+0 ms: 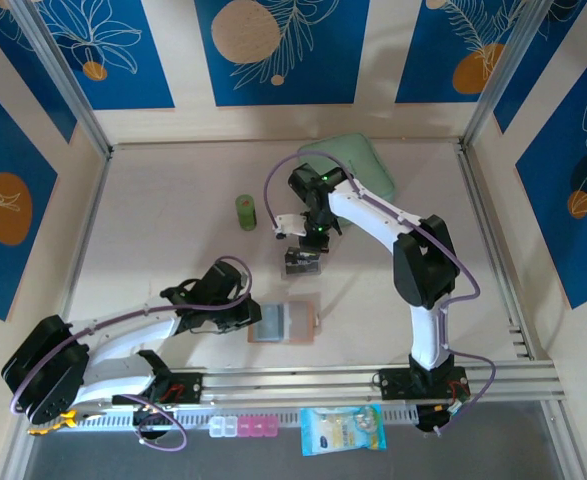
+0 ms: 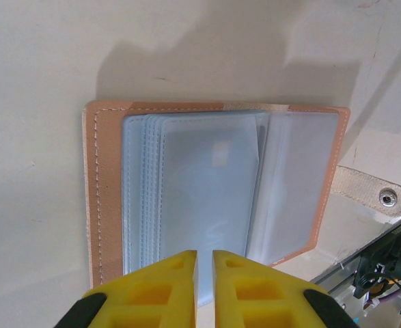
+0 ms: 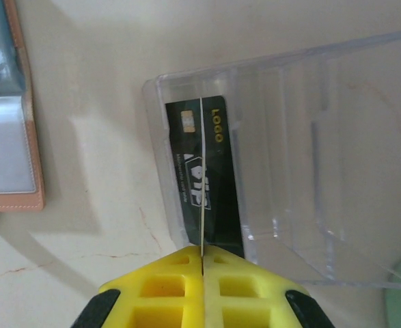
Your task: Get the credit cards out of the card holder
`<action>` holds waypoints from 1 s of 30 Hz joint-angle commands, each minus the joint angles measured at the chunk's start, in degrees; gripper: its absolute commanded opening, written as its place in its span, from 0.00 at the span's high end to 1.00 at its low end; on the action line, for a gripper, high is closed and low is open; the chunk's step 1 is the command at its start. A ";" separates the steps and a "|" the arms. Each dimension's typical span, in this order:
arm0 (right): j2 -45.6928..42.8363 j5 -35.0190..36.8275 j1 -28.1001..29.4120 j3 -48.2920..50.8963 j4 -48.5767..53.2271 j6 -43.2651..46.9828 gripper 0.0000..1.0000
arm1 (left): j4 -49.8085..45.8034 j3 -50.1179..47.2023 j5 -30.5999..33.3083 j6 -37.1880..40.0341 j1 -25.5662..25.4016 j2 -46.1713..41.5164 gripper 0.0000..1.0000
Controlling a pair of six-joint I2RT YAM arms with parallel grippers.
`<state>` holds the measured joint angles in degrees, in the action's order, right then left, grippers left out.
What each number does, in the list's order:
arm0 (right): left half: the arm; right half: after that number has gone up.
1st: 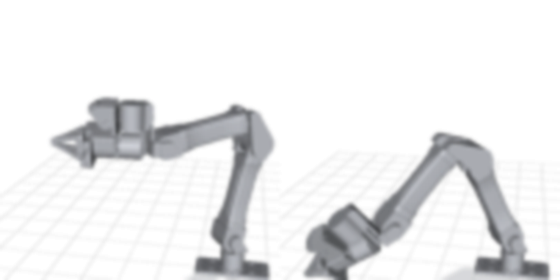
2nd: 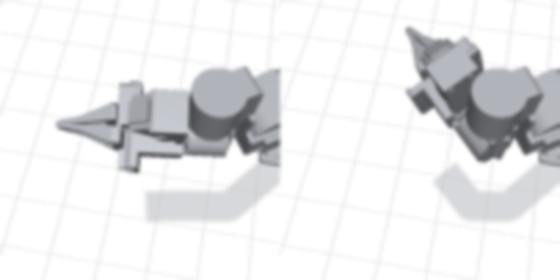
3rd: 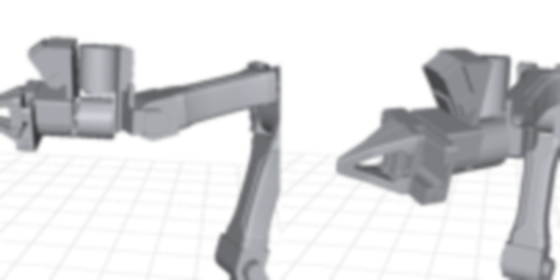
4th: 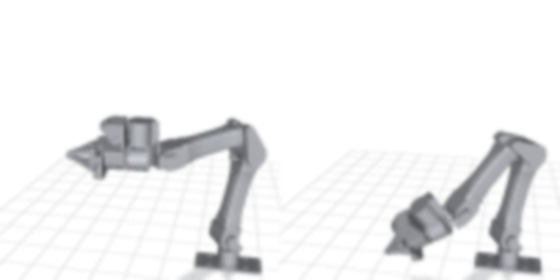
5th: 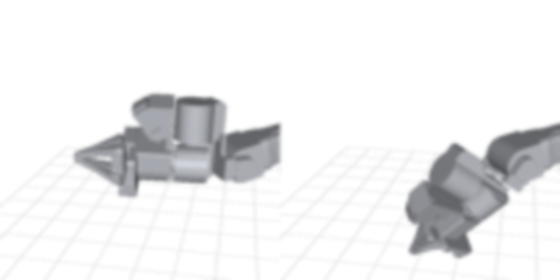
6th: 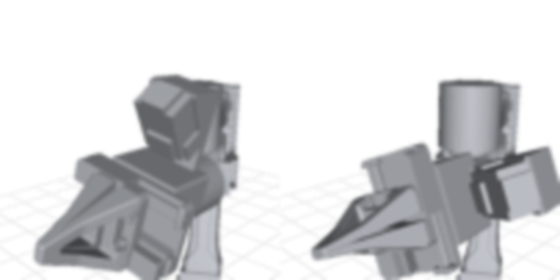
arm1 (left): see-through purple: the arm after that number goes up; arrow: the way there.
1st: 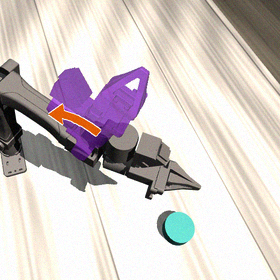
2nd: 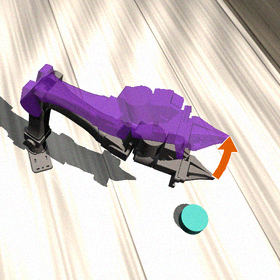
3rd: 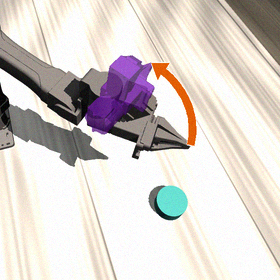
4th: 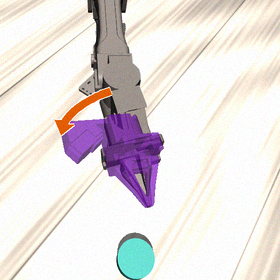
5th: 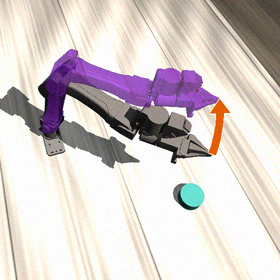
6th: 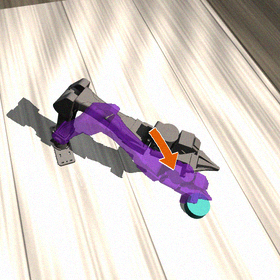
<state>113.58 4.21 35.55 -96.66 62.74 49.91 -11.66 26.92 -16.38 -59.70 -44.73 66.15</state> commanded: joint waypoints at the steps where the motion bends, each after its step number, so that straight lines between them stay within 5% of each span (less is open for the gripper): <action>1: 0.65 -3.40 -0.13 -0.81 3.38 0.64 1.00 | -1.48 -0.81 0.47 -0.32 0.46 -0.76 0.87; 12: 2.81 -3.16 0.05 -0.63 3.58 -0.77 1.00 | -1.50 -1.45 0.30 -0.46 0.55 -1.39 0.87; 18: 1.81 -1.01 -0.37 -0.92 2.74 -1.84 0.80 | -1.73 -1.37 0.25 -0.33 0.76 -1.47 0.87; 30: -6.65 -4.42 0.47 2.53 -0.68 -12.56 0.80 | -2.82 -2.52 1.08 -0.32 0.87 -4.08 0.87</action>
<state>111.48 2.87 35.40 -95.55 63.35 43.81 -12.51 25.36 -16.19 -59.70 -44.25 63.33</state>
